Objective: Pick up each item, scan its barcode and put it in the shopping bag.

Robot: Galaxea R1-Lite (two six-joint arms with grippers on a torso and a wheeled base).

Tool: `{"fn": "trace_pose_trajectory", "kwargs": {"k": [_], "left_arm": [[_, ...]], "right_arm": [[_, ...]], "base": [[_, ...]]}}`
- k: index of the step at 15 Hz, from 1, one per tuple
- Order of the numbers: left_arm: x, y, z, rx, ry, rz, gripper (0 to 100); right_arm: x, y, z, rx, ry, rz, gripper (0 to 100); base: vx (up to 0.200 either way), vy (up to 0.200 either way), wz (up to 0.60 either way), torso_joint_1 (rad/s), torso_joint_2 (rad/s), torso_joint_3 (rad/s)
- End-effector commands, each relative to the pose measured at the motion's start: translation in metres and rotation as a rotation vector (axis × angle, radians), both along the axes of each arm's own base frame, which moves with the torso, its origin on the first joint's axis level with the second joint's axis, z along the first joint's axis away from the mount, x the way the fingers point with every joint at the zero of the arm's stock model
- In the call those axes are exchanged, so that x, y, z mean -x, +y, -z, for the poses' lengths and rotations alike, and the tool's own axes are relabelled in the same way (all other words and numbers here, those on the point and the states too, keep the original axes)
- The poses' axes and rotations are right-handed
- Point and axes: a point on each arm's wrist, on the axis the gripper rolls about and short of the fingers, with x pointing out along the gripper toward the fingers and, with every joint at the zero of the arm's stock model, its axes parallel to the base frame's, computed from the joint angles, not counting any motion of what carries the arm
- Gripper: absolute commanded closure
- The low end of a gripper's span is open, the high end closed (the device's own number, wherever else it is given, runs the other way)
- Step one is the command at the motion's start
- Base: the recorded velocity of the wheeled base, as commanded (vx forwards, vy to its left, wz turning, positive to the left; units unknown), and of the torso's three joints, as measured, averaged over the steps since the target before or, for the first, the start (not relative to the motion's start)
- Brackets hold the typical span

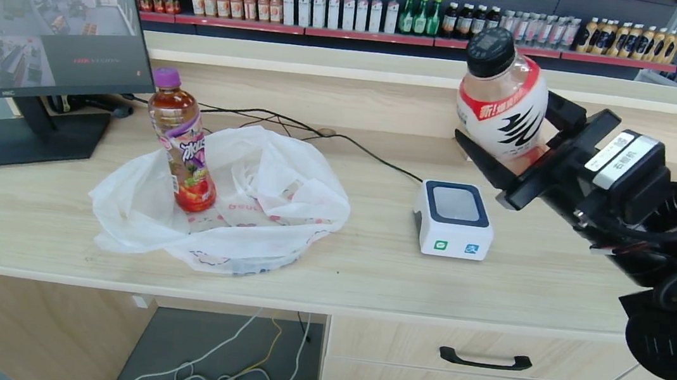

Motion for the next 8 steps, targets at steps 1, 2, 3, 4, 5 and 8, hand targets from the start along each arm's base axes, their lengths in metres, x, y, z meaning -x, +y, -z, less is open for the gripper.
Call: {"fn": "trace_pose_trajectory", "kwargs": {"k": [1, 2, 3, 4, 5, 8], "left_arm": [[0.000, 0.000, 0.000, 0.000, 0.000, 0.000, 0], [0.000, 0.000, 0.000, 0.000, 0.000, 0.000, 0], [0.000, 0.000, 0.000, 0.000, 0.000, 0.000, 0], [0.000, 0.000, 0.000, 0.000, 0.000, 0.000, 0], [0.000, 0.000, 0.000, 0.000, 0.000, 0.000, 0], [0.000, 0.000, 0.000, 0.000, 0.000, 0.000, 0]], "right_arm": [[0.011, -0.003, 0.002, -0.054, 0.086, -0.015, 100], [0.013, -0.005, 0.007, -0.092, 0.149, 0.000, 100], [0.015, -0.005, 0.009, -0.131, 0.192, 0.004, 100], [0.015, -0.005, 0.010, -0.216, 0.269, 0.016, 100], [0.012, -0.004, 0.010, -0.300, 0.328, 0.022, 100], [0.017, 0.001, 0.022, -0.446, 0.543, -0.077, 100]], "base": [[0.000, 0.000, 0.00, 0.000, 0.00, 0.000], [0.000, 0.000, 0.00, 0.000, 0.00, 0.000], [0.000, 0.000, 0.00, 0.000, 0.00, 0.000], [0.000, 0.000, 0.00, 0.000, 0.00, 0.000], [0.000, 0.000, 0.00, 0.000, 0.00, 0.000], [0.000, 0.000, 0.00, 0.000, 0.00, 0.000]]}}
